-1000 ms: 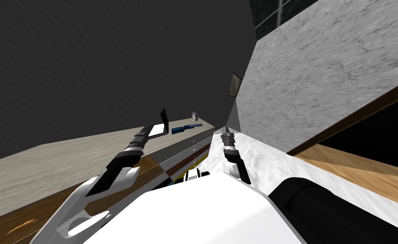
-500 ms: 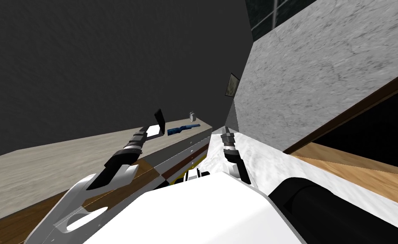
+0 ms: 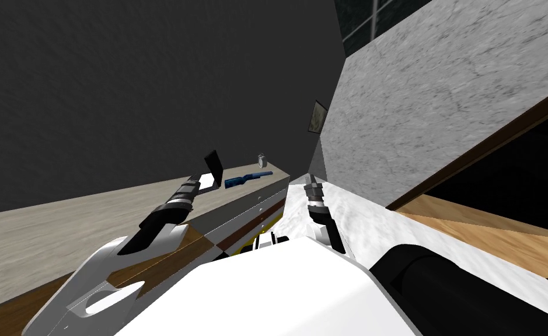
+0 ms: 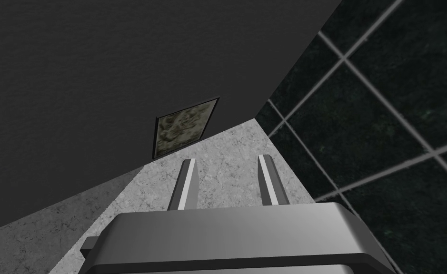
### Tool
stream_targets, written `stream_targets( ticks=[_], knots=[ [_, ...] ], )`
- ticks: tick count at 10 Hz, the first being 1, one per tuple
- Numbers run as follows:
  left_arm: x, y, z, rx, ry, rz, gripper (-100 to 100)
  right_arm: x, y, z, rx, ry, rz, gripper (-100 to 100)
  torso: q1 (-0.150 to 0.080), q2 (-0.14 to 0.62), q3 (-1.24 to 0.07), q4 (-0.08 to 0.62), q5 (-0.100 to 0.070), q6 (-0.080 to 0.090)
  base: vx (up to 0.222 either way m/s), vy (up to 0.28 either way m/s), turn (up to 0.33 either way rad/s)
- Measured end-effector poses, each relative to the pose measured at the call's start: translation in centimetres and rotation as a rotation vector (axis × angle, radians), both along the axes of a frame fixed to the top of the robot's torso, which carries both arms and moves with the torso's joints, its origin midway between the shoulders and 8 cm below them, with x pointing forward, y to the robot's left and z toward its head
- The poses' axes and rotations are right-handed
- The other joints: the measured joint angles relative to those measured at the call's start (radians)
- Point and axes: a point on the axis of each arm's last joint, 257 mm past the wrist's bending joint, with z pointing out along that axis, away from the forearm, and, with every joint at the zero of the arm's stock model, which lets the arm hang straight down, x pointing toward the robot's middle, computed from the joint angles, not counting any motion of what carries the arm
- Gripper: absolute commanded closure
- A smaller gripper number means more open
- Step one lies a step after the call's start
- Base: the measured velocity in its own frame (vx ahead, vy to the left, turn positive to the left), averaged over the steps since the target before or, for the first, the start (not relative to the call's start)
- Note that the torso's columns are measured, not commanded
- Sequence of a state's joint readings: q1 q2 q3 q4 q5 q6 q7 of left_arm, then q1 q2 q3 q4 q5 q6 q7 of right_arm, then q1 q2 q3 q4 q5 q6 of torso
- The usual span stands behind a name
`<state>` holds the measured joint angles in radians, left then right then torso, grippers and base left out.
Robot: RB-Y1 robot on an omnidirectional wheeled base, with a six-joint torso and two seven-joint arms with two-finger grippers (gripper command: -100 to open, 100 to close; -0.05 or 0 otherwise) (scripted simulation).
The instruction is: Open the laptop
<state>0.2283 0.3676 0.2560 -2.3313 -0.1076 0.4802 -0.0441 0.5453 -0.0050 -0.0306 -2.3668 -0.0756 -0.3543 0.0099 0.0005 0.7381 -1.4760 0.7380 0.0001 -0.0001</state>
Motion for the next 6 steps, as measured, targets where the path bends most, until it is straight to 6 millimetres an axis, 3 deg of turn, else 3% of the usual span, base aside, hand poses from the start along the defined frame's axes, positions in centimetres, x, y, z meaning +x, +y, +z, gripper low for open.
stream_targets(
  ticks=[6],
  knots=[
    [0.3, 3.0, 0.2, 0.028, 0.076, 0.083, -100, 0.0, 0.0, 0.0, 0.0, 0.0, 0.0, 0, -0.002, 0.0, 0.0, 0.0, 0.0, 0.0, 0.025, -0.053, -0.039]
  ],
)
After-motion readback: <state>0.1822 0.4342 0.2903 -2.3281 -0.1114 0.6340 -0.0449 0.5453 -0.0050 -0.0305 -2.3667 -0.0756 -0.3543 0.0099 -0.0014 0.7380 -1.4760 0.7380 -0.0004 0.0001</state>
